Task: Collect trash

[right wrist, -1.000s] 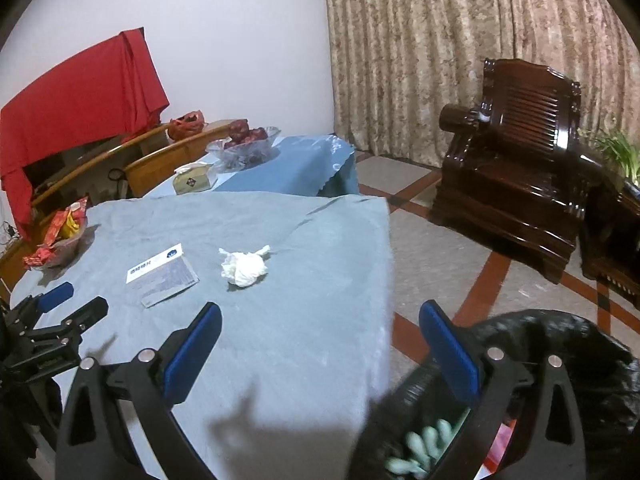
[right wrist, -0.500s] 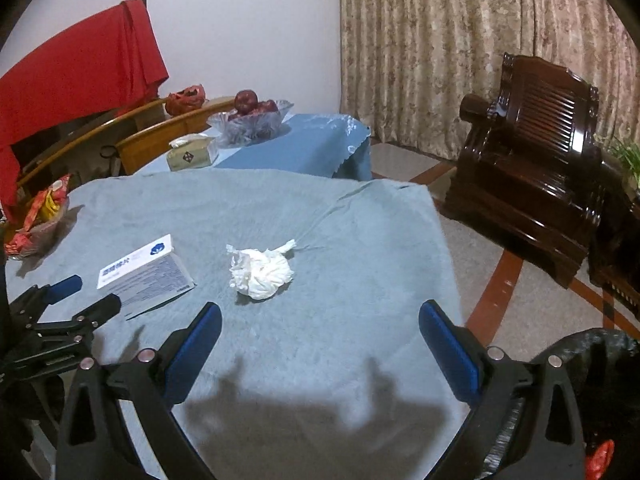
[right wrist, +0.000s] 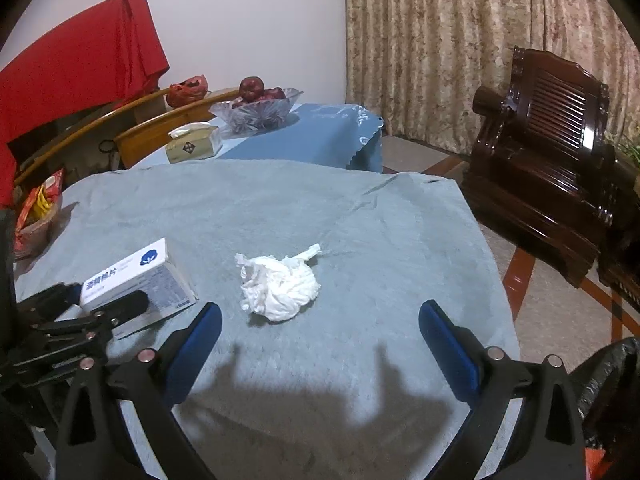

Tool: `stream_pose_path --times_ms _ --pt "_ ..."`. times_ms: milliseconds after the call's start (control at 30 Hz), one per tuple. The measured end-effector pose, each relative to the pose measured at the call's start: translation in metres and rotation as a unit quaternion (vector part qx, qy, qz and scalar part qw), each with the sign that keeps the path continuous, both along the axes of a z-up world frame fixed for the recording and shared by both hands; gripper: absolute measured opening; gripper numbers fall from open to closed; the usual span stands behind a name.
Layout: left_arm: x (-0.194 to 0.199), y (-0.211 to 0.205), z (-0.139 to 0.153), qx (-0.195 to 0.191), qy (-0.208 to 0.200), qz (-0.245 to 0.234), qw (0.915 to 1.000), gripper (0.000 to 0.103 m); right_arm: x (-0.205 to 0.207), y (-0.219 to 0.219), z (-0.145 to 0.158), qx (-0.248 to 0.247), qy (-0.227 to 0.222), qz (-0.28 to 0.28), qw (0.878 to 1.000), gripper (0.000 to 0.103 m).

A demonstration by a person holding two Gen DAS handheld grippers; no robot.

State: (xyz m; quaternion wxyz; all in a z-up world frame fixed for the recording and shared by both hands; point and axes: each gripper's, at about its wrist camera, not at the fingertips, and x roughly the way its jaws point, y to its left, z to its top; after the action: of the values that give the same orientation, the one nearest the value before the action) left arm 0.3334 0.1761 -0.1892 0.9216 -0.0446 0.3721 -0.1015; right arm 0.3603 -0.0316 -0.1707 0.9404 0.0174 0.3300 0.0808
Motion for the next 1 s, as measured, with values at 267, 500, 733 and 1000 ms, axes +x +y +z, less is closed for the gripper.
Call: stream_pose_path --times_ms 267,500,733,1000 --pt "0.0 -0.007 0.002 -0.002 -0.012 0.008 0.9999 0.029 0.015 0.006 -0.003 -0.001 0.001 0.005 1.0 0.097" --pt "0.004 0.0 0.007 0.016 -0.016 0.049 0.9985 0.028 0.038 0.018 -0.011 0.003 0.02 0.011 1.0 0.094" --pt "0.013 0.006 0.008 0.028 -0.009 0.074 0.9968 0.028 0.059 0.029 -0.024 0.002 0.053 0.02 0.998 0.074" --pt "0.012 0.003 0.015 0.032 -0.013 0.083 0.9959 0.028 0.051 0.034 -0.027 0.019 0.068 0.059 0.996 0.039"
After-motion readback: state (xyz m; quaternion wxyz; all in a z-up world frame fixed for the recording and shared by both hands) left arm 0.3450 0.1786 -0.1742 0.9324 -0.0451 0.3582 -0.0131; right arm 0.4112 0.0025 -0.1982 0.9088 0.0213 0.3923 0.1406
